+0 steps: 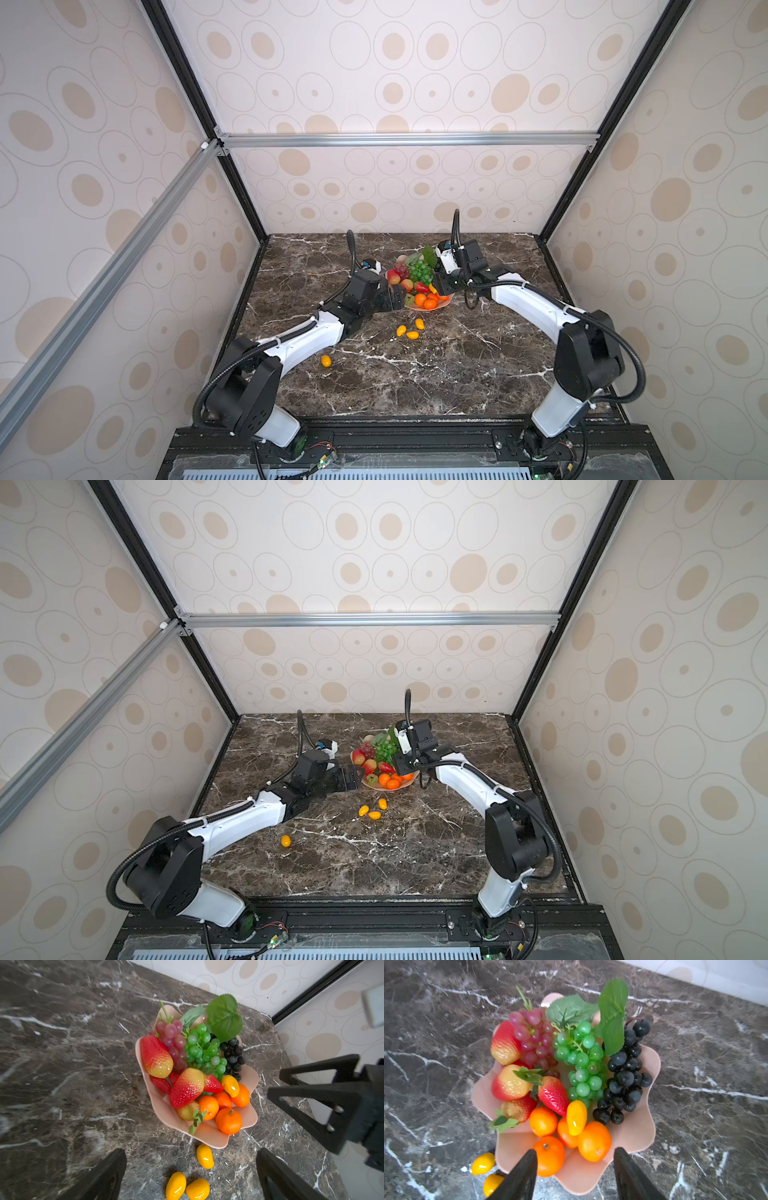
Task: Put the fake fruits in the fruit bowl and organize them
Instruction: 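Lower the yellow fruit into the bowl and open the right gripper, then swing the right gripper back to the loose yellow fruits while the left gripper draws back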
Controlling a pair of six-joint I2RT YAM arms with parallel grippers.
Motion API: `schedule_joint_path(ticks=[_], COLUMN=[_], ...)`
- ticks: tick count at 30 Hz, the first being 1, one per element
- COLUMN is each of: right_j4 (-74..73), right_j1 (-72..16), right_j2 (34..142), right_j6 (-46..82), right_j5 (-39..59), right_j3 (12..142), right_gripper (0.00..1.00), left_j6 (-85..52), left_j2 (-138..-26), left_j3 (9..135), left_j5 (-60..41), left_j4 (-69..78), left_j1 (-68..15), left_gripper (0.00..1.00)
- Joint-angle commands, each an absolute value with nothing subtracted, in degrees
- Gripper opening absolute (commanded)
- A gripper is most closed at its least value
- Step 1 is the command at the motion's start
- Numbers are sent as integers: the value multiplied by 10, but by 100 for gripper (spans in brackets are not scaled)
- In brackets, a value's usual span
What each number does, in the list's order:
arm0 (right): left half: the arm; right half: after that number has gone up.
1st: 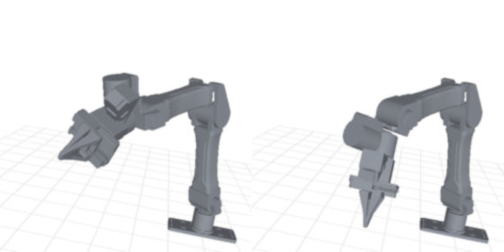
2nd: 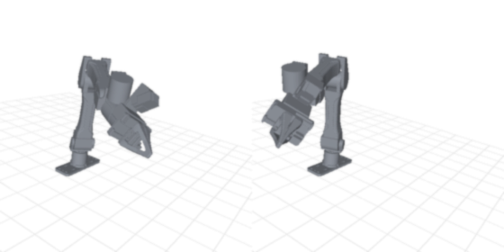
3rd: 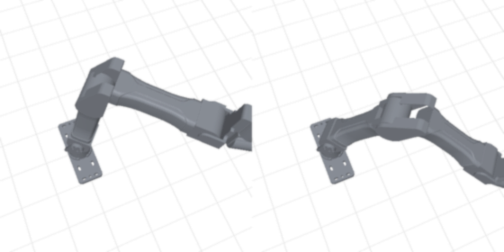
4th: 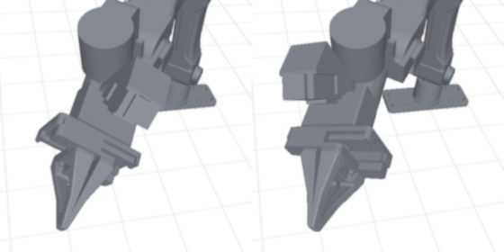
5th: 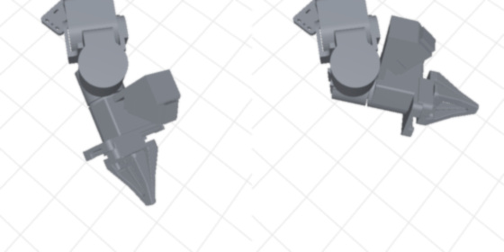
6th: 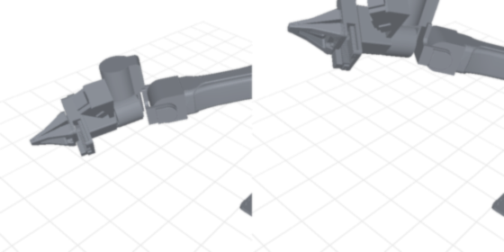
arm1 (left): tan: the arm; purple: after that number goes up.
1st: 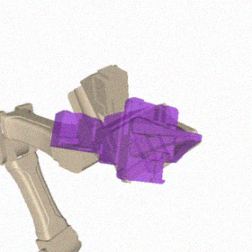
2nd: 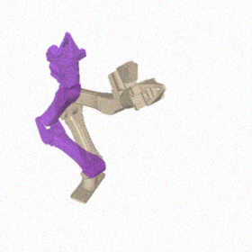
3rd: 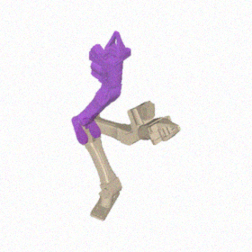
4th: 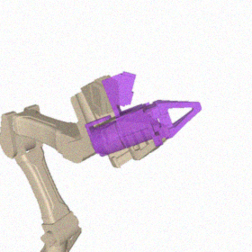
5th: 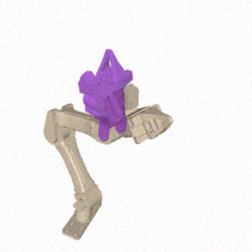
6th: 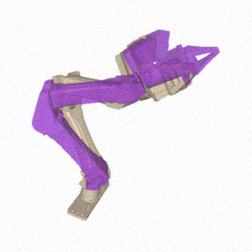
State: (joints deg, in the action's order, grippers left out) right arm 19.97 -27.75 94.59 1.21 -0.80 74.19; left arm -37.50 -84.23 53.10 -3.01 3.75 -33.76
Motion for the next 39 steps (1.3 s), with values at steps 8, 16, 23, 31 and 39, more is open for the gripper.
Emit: schedule_joint_path(ticks=[8, 16, 23, 31, 39], right_j4=[25, 8, 5, 30, 118], right_j1=[-329, -397, -526, -628, -665], right_j2=[811, 864, 969, 1127, 1241], right_j6=[26, 94, 171, 216, 219], right_j5=[-45, 13, -27, 11, 27], right_j3=[522, 520, 605, 770, 920], right_gripper=[100, 100, 100, 91, 78], left_j6=[-340, -361, -353, -335, -317], left_j2=[-696, -584, -519, -486, -459], left_j3=[474, 429, 428, 433, 439], left_j5=[92, 100, 60, -6, -39], left_j4=[-58, -157, -237, -283, -312], left_j1=[-334, -245, -122, 12, 113], left_gripper=[98, 98, 98, 98, 98])
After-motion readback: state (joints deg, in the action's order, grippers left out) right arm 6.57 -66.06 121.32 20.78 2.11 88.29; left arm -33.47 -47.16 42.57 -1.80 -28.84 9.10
